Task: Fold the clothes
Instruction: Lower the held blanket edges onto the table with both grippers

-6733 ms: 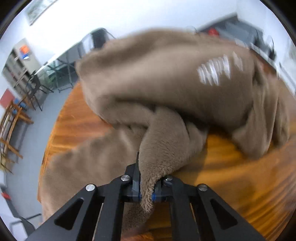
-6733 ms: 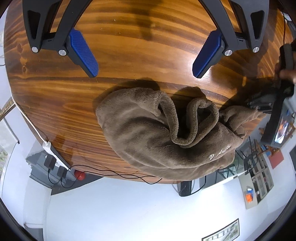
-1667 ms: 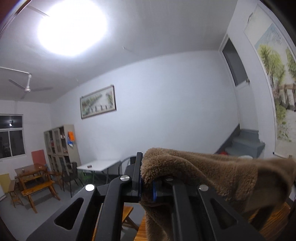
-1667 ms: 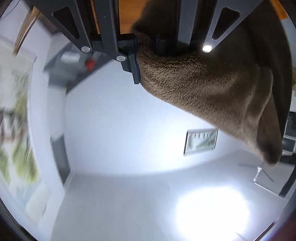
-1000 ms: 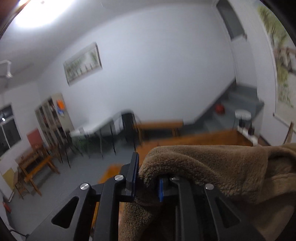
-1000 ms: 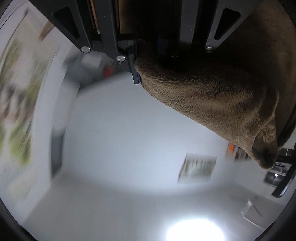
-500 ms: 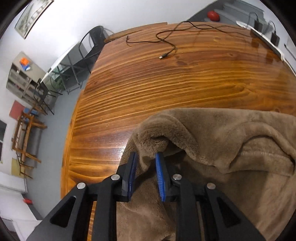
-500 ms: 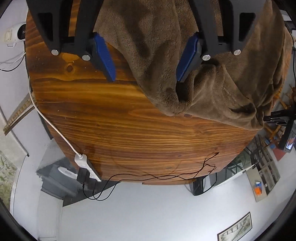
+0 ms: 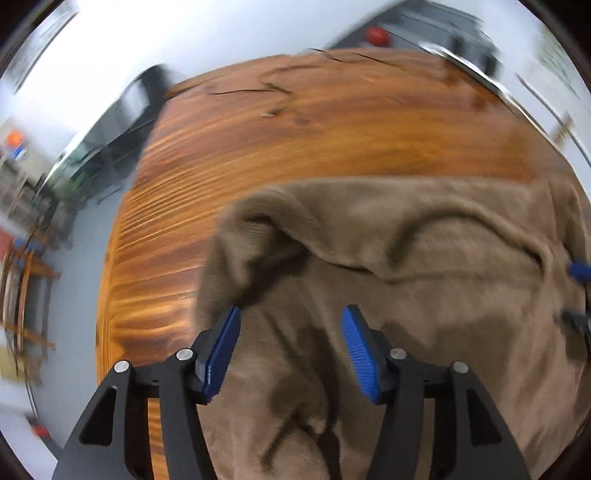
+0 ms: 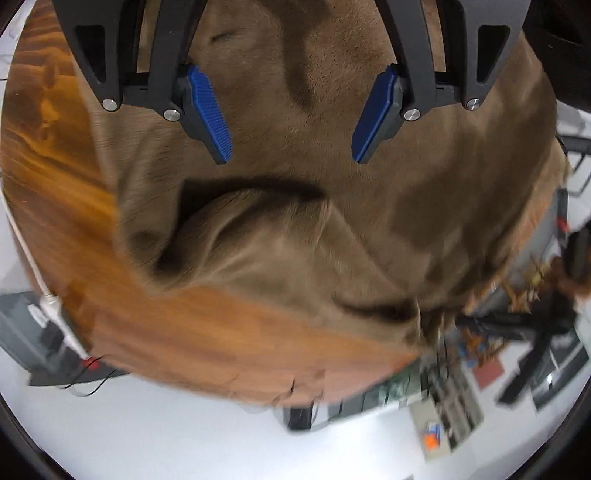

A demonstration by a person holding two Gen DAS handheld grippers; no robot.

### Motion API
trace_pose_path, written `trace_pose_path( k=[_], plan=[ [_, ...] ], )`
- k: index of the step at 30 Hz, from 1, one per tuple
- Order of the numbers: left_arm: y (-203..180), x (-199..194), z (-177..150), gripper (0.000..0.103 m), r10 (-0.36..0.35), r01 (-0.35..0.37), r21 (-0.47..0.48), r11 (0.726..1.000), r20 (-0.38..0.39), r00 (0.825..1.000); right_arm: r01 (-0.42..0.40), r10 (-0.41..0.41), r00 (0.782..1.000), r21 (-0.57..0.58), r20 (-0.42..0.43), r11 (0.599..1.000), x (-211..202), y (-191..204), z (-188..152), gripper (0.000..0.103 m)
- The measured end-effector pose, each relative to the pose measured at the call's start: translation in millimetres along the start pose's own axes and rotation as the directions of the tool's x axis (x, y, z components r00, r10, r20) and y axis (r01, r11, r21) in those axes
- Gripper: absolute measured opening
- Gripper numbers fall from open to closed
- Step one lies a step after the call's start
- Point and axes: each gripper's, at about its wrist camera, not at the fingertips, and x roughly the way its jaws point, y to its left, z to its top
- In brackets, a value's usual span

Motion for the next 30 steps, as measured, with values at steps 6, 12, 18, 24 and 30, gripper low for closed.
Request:
trace_pose_path(
  k=[6,12,18,24,30],
  plan=[
    [-23,25,12,0.063,0.003,-0.001,0.091,0.996,-0.016,1.000,0.075,-0.080,0.996,-0.117,-0.041,0.990,36,9,14,0.069],
    [-14,49,39,0.063,-0.043,0.043,0.022,0.999,-0.022,0.999,0.096,-0.100,0.994,-0.081,-0.039,0.992,52,0,36,0.069],
    [11,47,76,0.063,-0.060,0.077,-0.160,0.984,0.110,0.992,0.223,-0.236,0.962,0.104,0.140,0.969,33,-32,73,0.069],
    [5,49,88,0.067,-0.057,0.078,-0.163,0.984,0.127,0.990,0.225,-0.253,0.958,0.193,0.134,0.955,43,-47,90,0.069],
    [-5,44,72,0.068,-0.079,0.094,-0.113,0.989,0.128,0.989,0.228,-0.277,0.945,0.258,0.173,0.939,44,-61,114,0.069]
  ],
)
